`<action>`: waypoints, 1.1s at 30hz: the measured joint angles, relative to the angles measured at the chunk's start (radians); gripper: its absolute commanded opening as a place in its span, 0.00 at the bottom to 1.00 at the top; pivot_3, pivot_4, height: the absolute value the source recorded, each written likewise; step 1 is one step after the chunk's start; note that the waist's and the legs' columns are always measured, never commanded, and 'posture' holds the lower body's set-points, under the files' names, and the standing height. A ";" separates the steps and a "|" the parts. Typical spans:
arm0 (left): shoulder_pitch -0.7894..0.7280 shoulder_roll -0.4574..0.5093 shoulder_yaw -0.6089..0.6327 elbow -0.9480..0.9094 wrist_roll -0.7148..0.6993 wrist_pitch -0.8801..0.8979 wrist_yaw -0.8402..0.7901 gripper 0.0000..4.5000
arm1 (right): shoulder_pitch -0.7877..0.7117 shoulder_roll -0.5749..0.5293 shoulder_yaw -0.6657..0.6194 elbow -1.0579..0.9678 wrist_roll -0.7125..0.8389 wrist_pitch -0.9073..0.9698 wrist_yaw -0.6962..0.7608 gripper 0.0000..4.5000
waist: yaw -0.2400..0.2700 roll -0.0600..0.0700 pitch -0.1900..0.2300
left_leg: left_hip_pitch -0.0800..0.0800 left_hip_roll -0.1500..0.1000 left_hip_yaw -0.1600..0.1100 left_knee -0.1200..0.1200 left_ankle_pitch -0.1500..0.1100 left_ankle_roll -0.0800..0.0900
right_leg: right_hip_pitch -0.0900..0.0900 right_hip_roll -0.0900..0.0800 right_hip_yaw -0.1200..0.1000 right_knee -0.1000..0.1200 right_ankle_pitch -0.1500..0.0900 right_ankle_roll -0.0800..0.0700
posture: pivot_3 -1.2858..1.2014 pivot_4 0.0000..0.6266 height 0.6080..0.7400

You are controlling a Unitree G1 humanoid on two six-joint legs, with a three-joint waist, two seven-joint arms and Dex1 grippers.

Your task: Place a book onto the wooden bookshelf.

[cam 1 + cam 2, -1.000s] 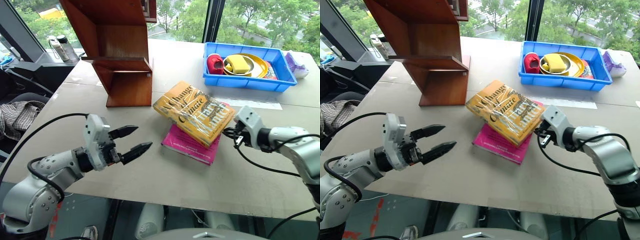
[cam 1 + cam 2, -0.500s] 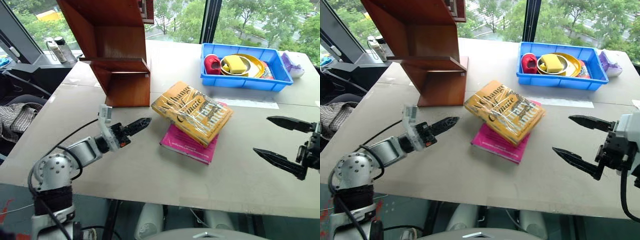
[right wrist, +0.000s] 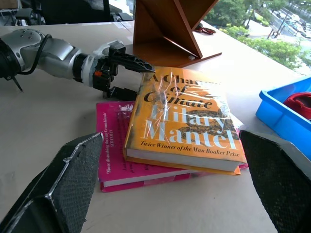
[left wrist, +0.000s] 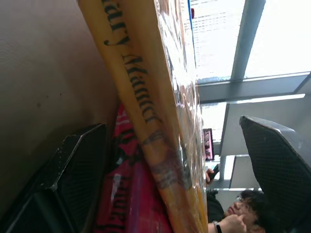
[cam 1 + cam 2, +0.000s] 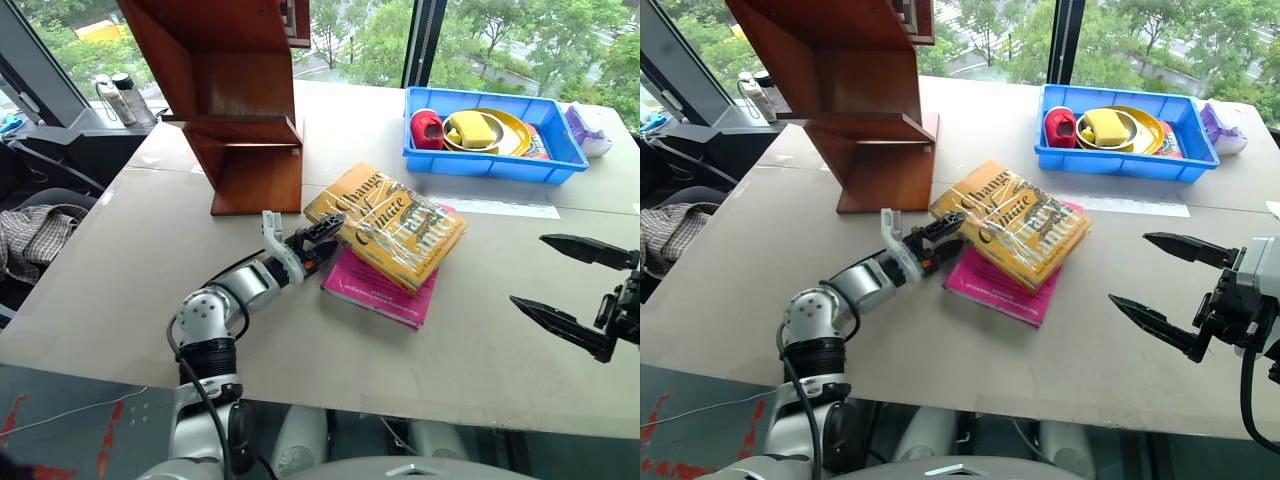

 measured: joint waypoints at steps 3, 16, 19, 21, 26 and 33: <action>-0.028 -0.031 -0.013 0.038 0.056 -0.043 -0.030 0.89 | 0.027 0.000 0.000 -0.024 0.013 -0.005 -0.027 1.00 | 0.002 0.001 -0.001 | 0.000 0.000 0.000 0.000 0.000 0.000 | 0.000 0.000 0.000 0.000 0.000 0.000 | 0.52 0.24 1.00; 0.001 -0.054 0.040 -0.002 0.047 -0.020 -0.054 0.01 | 0.057 -0.009 0.032 -0.035 0.038 -0.014 -0.064 1.00 | -0.009 0.001 -0.002 | 0.001 0.001 -0.001 0.000 0.000 0.000 | 0.001 0.000 0.000 0.000 -0.001 -0.001 | 0.52 0.24 1.00; 0.022 -0.009 0.063 -0.079 -0.052 0.045 0.004 0.01 | 0.016 -0.022 0.067 0.003 0.037 -0.025 -0.061 1.00 | -0.013 -0.001 -0.001 | 0.000 0.001 -0.001 0.000 0.000 0.000 | 0.000 0.001 0.001 0.000 0.000 0.000 | 0.52 0.24 1.00; 0.020 0.024 0.076 -0.133 -0.128 0.071 0.046 0.01 | -0.012 -0.032 0.083 0.031 0.033 -0.030 -0.060 1.00 | -0.009 -0.001 -0.001 | 0.000 0.002 -0.002 -0.001 0.000 0.000 | 0.000 0.000 0.002 0.000 0.000 0.000 | 0.52 0.24 1.00; -0.001 0.201 0.037 -0.300 -0.342 0.126 0.162 0.01 | -0.119 -0.048 0.145 0.153 -0.010 -0.074 -0.033 1.00 | -0.006 -0.004 0.001 | -0.001 0.001 -0.002 0.000 0.000 0.000 | 0.000 0.000 0.002 0.000 0.000 0.000 | 0.52 0.24 1.00; -0.287 0.587 -0.127 -0.584 -0.195 0.172 -0.062 0.01 | -0.178 -0.065 0.155 0.269 -0.028 -0.095 -0.004 1.00 | -0.005 -0.005 0.003 | -0.001 0.000 0.000 -0.001 0.000 0.000 | 0.000 0.000 0.000 -0.001 0.000 0.000 | 0.52 0.24 1.00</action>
